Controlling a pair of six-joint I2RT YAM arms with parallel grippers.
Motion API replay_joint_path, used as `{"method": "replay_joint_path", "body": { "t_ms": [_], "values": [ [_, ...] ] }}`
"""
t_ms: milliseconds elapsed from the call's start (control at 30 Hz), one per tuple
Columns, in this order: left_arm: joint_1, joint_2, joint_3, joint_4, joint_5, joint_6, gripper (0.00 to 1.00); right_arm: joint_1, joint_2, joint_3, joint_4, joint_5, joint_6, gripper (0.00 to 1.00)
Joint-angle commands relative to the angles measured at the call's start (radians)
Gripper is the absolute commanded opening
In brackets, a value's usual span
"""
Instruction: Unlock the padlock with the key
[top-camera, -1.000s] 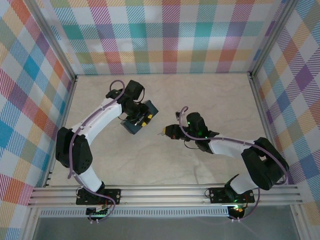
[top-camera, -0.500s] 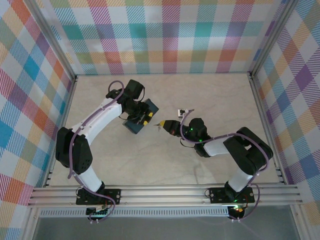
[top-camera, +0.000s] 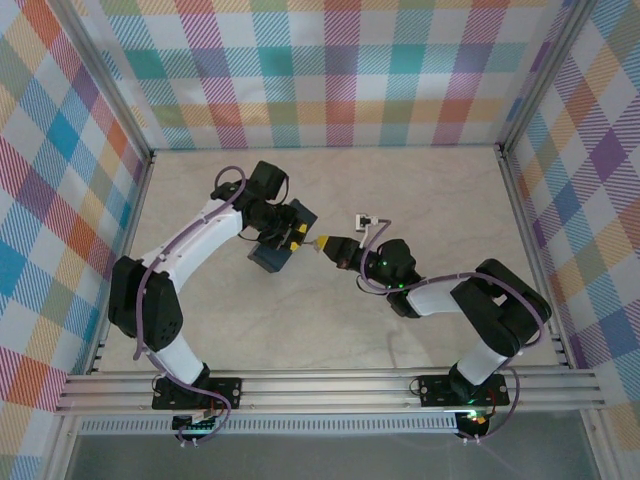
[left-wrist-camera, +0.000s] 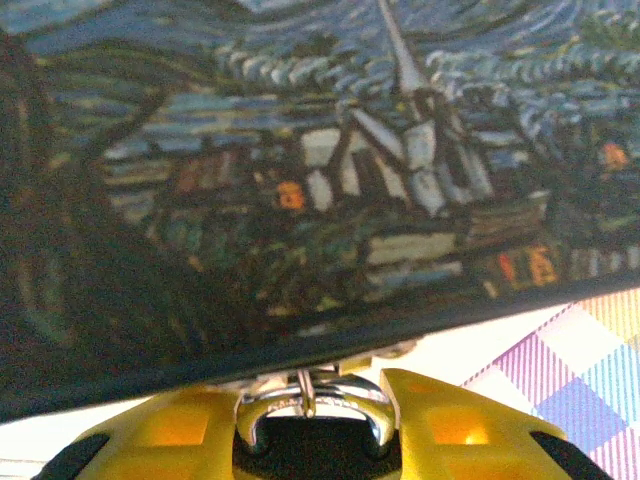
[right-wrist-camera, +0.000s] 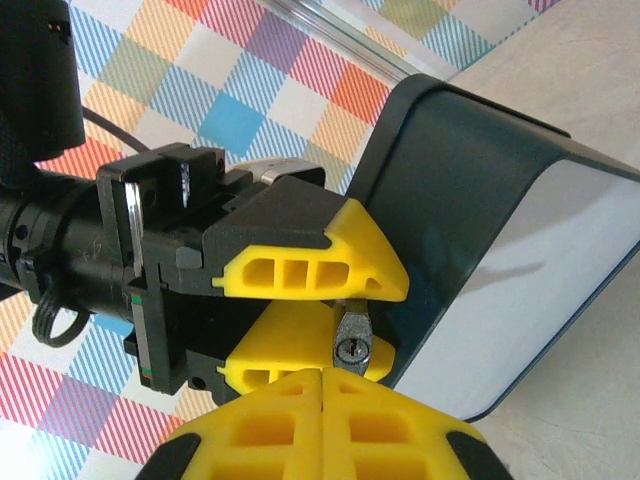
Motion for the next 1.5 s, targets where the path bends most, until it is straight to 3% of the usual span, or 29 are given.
{"method": "replay_joint_path", "body": {
  "t_ms": [0,367,1467],
  "values": [
    [0.007,-0.062,-0.004,0.029,0.013,-0.051,0.1,0.017,-0.033,-0.011,0.027,0.043,-0.058,0.0],
    [0.006,-0.094,-0.031,0.042,0.008,-0.109,0.1,0.019,-0.039,-0.034,0.08,0.113,-0.074,0.0],
    [0.004,-0.107,-0.039,0.075,0.017,-0.14,0.09,0.035,0.024,0.026,0.134,0.126,-0.063,0.0]
  ]
}}
